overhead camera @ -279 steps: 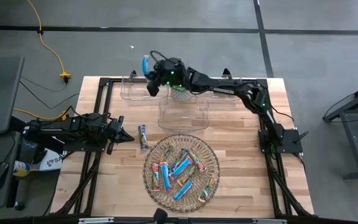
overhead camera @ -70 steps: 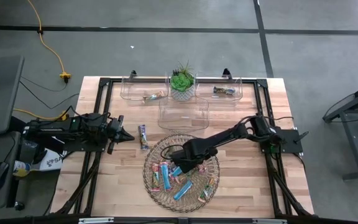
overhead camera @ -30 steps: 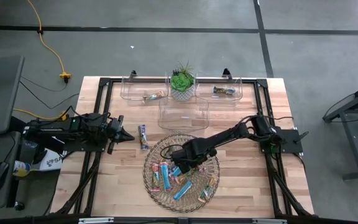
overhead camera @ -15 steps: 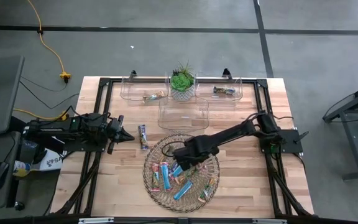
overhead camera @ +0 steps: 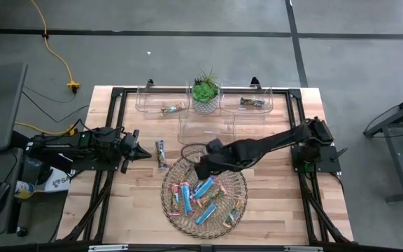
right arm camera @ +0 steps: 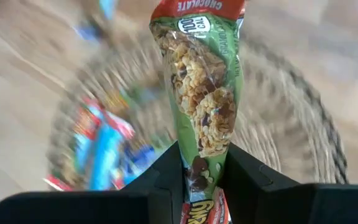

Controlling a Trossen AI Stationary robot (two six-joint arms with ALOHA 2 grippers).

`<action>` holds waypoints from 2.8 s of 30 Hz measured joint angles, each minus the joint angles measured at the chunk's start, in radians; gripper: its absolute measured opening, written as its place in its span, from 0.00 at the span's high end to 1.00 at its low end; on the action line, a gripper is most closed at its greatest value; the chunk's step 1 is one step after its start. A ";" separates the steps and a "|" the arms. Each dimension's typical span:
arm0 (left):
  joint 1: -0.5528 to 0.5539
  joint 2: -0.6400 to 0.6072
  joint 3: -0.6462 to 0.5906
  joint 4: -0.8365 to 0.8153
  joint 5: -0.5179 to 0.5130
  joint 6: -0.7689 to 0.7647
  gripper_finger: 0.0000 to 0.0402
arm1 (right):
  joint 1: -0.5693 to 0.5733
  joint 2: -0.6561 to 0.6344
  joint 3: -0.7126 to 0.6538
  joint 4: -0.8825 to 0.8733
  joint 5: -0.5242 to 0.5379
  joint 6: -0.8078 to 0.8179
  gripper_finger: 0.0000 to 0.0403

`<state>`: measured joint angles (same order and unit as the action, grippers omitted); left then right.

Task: Pick and place Granola Bars by type
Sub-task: Put the red granola bar into the bottom transparent bin

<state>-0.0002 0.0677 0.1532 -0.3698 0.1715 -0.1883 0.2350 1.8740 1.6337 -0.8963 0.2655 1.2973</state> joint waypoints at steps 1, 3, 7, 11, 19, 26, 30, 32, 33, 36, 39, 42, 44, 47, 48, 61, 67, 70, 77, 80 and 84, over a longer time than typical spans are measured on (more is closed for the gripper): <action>0.000 0.000 0.000 0.000 0.000 0.000 1.00 | -0.005 -0.013 0.000 0.017 0.029 -0.017 0.81; 0.000 0.000 0.000 0.000 0.000 0.000 1.00 | -0.017 -0.035 0.000 0.061 0.079 -0.055 0.81; 0.000 0.000 0.000 0.000 0.000 0.000 1.00 | -0.055 -0.063 0.001 0.160 0.127 -0.170 0.81; 0.000 0.000 0.000 0.000 0.000 0.000 1.00 | -0.108 -0.068 0.002 0.251 0.117 -0.332 0.81; 0.000 0.000 0.000 0.000 0.000 0.000 1.00 | -0.232 -0.068 0.002 0.258 0.025 -0.703 0.81; 0.000 0.000 0.000 0.000 0.000 0.000 1.00 | -0.337 -0.068 0.002 0.212 0.013 -1.020 0.81; 0.000 0.000 0.000 0.000 0.000 0.000 1.00 | -0.385 -0.068 0.002 0.202 0.006 -1.202 0.81; 0.000 0.000 0.000 0.000 0.000 0.000 1.00 | -0.402 -0.068 0.002 0.202 -0.003 -1.287 0.81; 0.000 0.000 0.000 0.000 0.000 0.000 1.00 | -0.410 -0.068 0.002 0.201 -0.003 -1.322 0.81; 0.000 0.000 0.000 0.000 0.000 0.000 1.00 | -0.429 -0.068 0.002 0.200 -0.008 -1.401 0.81; 0.000 0.000 0.000 0.000 0.000 0.000 1.00 | -0.443 -0.068 0.002 0.197 -0.013 -1.443 0.81; 0.000 0.000 0.000 0.000 0.000 0.000 1.00 | -0.454 -0.068 0.002 0.189 -0.014 -1.455 0.81; 0.000 0.000 0.000 0.000 0.000 0.000 1.00 | -0.463 -0.068 0.002 0.174 -0.018 -1.455 0.81; 0.000 0.000 0.000 0.000 0.000 0.000 1.00 | -0.474 -0.068 0.002 0.148 -0.065 -1.453 0.81; 0.000 0.000 0.000 0.000 0.000 0.000 1.00 | -0.478 -0.068 0.002 0.139 -0.077 -1.447 0.81; 0.000 0.000 0.000 0.000 0.000 0.000 1.00 | -0.482 -0.037 0.003 0.055 -0.179 -1.359 0.81; 0.000 0.000 0.000 -0.001 -0.001 0.000 1.00 | -0.471 0.009 0.003 0.049 -0.223 -1.345 0.81; 0.000 0.000 0.000 0.000 -0.005 0.000 1.00 | -0.465 0.040 0.003 0.047 -0.240 -1.338 0.81; 0.000 0.000 0.000 0.000 -0.006 0.000 1.00 | -0.450 0.113 0.003 0.049 -0.254 -1.308 0.81; 0.000 0.000 0.000 0.000 -0.006 0.000 1.00 | -0.447 0.142 0.003 0.059 -0.277 -1.289 0.81; 0.000 0.000 0.000 0.000 -0.009 0.000 1.00 | -0.443 0.178 0.002 0.085 -0.299 -1.259 0.81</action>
<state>-0.0002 0.0677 0.1532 -0.3700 0.1629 -0.1883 -0.2084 2.0518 1.6360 -0.8115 -0.0330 0.0379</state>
